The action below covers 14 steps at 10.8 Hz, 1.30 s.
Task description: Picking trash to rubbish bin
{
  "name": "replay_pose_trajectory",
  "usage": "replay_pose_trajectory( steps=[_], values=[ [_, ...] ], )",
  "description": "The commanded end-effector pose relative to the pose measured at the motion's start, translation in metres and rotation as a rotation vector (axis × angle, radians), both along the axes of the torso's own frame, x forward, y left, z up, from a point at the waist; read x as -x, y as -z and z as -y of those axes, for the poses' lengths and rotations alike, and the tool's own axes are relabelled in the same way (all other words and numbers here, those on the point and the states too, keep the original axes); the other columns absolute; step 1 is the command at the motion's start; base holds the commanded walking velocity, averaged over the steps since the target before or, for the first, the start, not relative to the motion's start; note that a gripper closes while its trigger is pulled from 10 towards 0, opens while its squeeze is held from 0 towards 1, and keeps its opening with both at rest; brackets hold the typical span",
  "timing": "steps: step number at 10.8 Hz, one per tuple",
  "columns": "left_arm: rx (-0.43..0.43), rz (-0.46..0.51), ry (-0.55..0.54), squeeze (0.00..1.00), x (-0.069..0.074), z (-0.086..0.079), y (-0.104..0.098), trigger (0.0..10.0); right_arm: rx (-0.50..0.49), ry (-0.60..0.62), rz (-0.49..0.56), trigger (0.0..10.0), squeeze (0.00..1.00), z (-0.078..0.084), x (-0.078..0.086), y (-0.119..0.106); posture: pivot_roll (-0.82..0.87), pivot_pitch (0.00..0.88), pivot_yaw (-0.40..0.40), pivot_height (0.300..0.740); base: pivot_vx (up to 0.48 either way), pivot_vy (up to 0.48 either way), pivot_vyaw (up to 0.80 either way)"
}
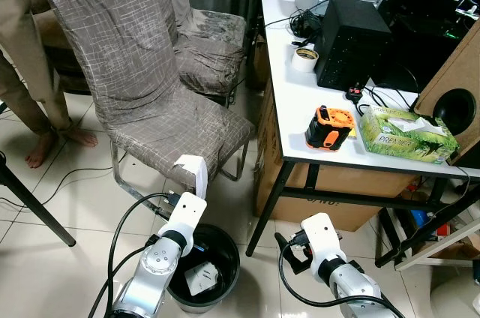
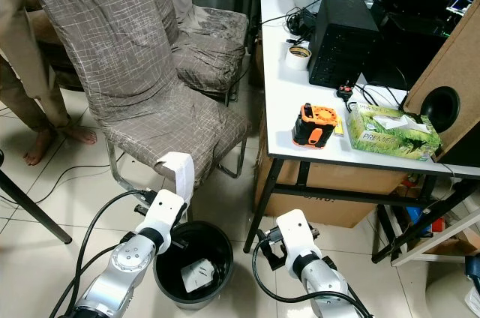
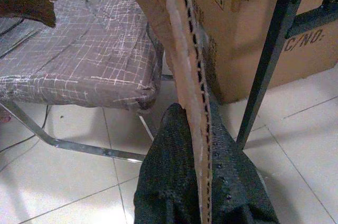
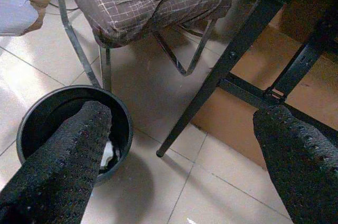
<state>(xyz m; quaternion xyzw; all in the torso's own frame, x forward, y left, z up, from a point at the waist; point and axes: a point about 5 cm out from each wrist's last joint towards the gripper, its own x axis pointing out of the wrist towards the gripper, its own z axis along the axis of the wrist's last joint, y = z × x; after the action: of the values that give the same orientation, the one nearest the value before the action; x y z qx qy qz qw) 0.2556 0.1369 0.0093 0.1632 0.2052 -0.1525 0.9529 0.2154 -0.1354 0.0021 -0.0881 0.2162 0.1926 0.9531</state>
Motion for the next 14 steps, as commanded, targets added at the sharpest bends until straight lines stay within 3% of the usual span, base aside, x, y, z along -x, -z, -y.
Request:
replay_pose_trajectory(
  steps=[1,10,13,14],
  values=[
    [-0.003,0.011,0.017,0.00,-0.001,0.006,-0.002,10.0,0.014,0.011,-0.002,10.0,0.00,0.006,-0.001,-0.001,0.00,0.000,-0.145,0.740,0.000,0.000,0.00],
    [-0.017,0.004,0.027,0.00,0.000,0.003,-0.001,10.0,0.008,0.019,-0.004,10.0,0.00,0.003,0.000,0.000,0.00,0.000,-0.134,0.740,0.000,0.000,0.00],
    [-0.009,0.023,0.025,0.00,-0.008,0.010,-0.005,10.0,0.023,0.040,-0.001,10.0,0.00,0.012,-0.002,-0.001,-0.05,0.000,-0.127,0.740,0.000,0.000,0.00],
    [-0.007,0.018,0.038,0.00,-0.010,0.010,-0.006,10.0,0.028,0.067,0.012,10.0,0.00,0.015,-0.001,-0.004,-0.09,0.000,-0.093,0.740,0.000,0.000,0.00]
  ],
)
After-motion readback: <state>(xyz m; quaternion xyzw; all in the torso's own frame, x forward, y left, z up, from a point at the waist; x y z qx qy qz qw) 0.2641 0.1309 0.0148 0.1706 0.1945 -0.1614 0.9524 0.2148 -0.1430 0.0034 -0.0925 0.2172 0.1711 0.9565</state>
